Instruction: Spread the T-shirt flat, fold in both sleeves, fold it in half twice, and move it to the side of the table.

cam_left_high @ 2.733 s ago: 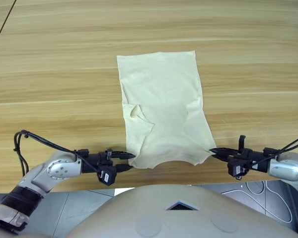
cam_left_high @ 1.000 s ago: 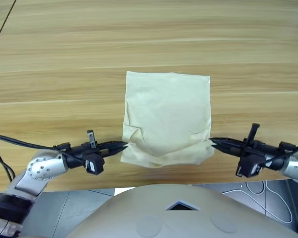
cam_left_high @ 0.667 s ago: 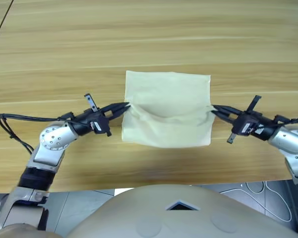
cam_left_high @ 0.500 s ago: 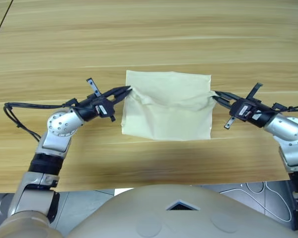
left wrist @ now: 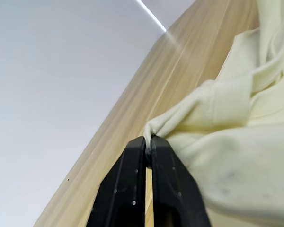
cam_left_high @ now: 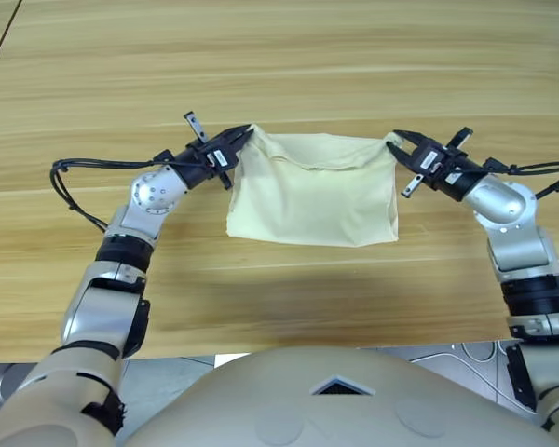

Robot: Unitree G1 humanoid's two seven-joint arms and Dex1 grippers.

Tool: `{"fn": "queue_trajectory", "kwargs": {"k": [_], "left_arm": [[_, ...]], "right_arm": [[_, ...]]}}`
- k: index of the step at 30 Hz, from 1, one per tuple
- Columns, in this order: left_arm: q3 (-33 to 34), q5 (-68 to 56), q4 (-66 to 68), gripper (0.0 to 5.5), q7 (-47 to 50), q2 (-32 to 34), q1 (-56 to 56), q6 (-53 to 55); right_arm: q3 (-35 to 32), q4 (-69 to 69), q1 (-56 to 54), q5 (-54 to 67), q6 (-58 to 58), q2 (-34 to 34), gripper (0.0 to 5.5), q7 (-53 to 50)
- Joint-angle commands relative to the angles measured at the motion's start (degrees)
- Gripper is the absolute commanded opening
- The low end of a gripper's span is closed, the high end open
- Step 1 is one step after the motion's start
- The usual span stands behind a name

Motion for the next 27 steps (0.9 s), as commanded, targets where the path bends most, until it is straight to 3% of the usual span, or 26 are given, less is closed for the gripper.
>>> {"fn": "queue_trajectory", "kwargs": {"k": [1,9,18,19,27], "left_arm": [[-1.10,2.77,7.95,0.02,3.96,-1.83,-5.01,-0.37],[-1.77,5.82,20.33,0.02,11.74,-4.42,-11.17,1.55],[-0.58,4.57,28.26,0.02,9.21,-9.52,-14.64,10.43],[-0.33,4.33,28.61,0.36,8.54,-9.89,-14.99,11.26],[4.27,1.57,29.73,1.63,11.36,-10.02,-17.53,18.00]], "right_arm": [[1.62,5.56,-3.77,-3.96,0.74,1.96,0.87,-3.18],[5.38,17.54,-9.19,-10.83,-1.01,5.13,0.87,-9.41],[8.12,24.71,-11.32,-14.10,-1.93,8.72,2.45,-14.11],[7.83,23.80,-10.99,-13.47,-2.15,8.99,2.57,-14.00],[7.32,20.75,-10.27,-12.23,-2.95,9.80,3.98,-13.59]]}}
